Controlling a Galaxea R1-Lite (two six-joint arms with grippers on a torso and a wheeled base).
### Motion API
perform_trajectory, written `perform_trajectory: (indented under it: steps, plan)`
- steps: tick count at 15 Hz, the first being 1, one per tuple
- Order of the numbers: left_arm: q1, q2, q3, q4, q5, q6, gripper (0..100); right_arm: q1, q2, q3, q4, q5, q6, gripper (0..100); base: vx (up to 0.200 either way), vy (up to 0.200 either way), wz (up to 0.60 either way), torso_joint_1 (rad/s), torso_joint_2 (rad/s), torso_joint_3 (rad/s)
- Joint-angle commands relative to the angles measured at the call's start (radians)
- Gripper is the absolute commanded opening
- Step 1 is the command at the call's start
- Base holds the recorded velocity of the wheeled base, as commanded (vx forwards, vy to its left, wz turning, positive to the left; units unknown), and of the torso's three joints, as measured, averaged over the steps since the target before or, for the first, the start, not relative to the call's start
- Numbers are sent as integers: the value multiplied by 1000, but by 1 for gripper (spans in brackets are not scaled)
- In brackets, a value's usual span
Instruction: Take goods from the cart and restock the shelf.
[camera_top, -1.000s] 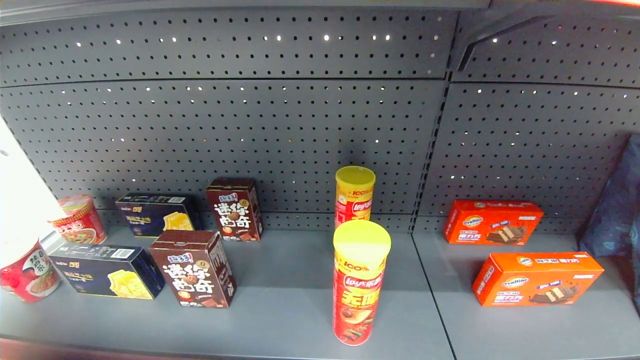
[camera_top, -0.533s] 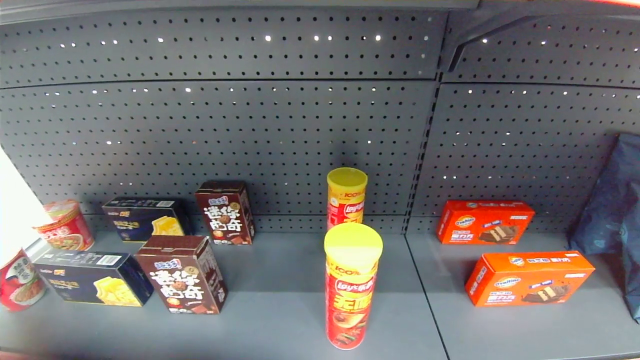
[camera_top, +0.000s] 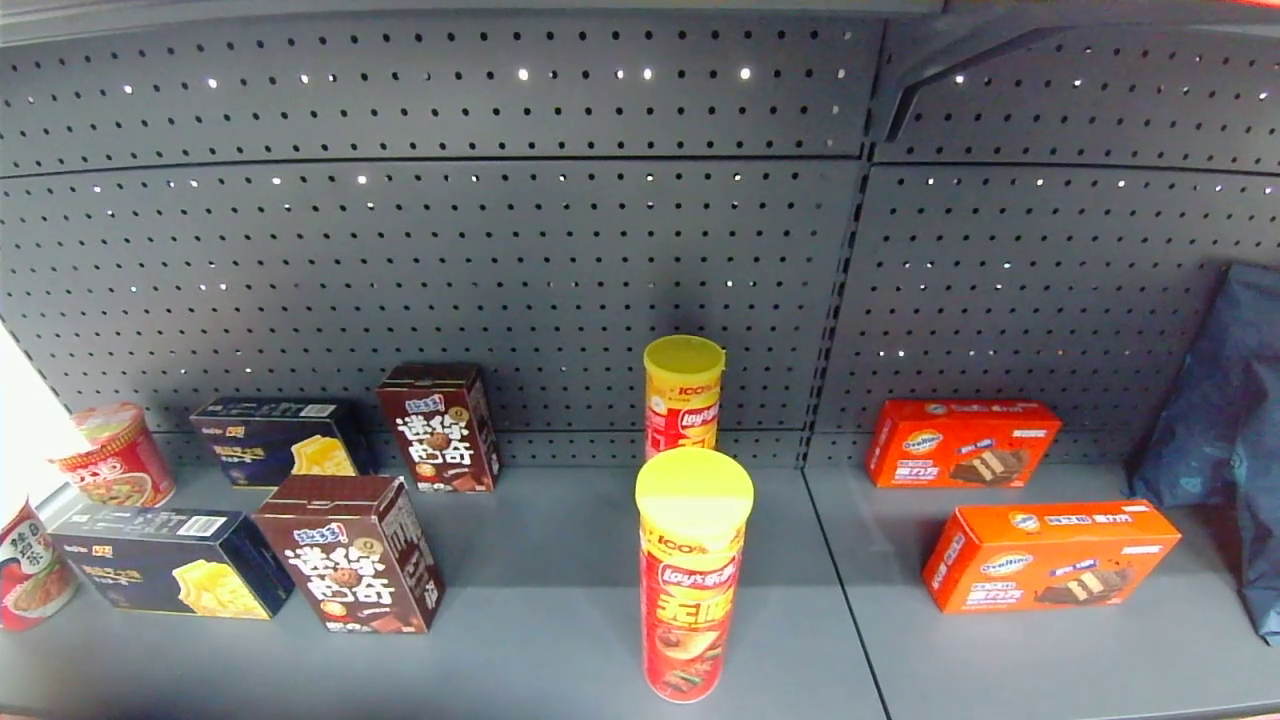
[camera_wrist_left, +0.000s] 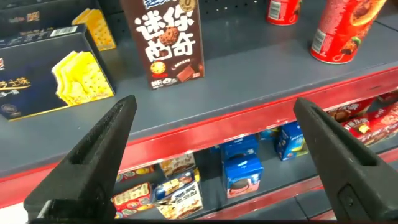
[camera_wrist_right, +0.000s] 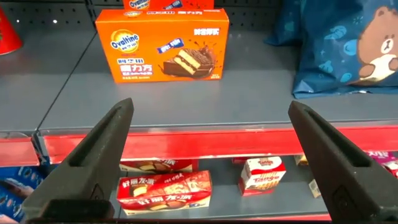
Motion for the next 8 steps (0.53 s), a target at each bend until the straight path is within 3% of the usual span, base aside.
perform_trajectory:
  steps: [1,8]
  plan:
    - [1,6,0,0,0,-1,100,1,5,0,0,7,-1,100,0,0,0,0,0,0]
    - [1,6,0,0,-1,-1,100,1,5,0,0,17,-17,100,0,0,0,0,0,0]
